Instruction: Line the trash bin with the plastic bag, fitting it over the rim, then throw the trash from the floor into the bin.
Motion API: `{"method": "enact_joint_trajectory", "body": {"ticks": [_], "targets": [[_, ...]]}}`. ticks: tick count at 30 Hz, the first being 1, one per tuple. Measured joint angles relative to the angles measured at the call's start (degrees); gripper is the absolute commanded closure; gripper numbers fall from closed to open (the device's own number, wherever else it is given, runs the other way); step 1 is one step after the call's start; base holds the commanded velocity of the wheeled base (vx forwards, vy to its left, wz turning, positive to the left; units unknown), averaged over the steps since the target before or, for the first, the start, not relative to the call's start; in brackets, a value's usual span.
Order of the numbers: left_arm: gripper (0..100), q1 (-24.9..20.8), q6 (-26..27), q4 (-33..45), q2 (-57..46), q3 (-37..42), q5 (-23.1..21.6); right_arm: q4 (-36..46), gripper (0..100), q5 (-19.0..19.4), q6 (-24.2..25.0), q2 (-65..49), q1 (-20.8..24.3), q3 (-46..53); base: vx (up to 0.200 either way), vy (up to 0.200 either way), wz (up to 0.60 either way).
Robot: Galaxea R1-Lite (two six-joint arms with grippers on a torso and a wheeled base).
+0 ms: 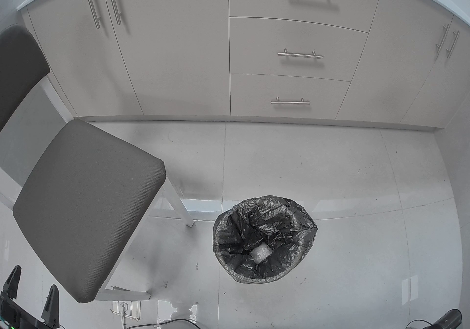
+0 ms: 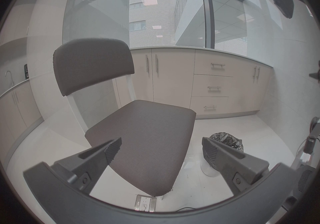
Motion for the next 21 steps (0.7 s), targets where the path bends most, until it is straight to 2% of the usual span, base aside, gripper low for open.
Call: {"method": "enact_joint_trajectory", "body": {"ticks": [12,21], "targets": [[0,-0.01,-0.04,0.00,-0.06,0.02,0.00,-21.15,100,-2.79,-0.73,-2.91,-0.68,32.11,0.000,0.000,0.00],[0,-0.06,-0.01,0.00,-0.06,0.02,0.00,-23.55,100,-3.45,-0.23,-3.47,-0.89,36.72,0.000,0.000,0.00]]}}
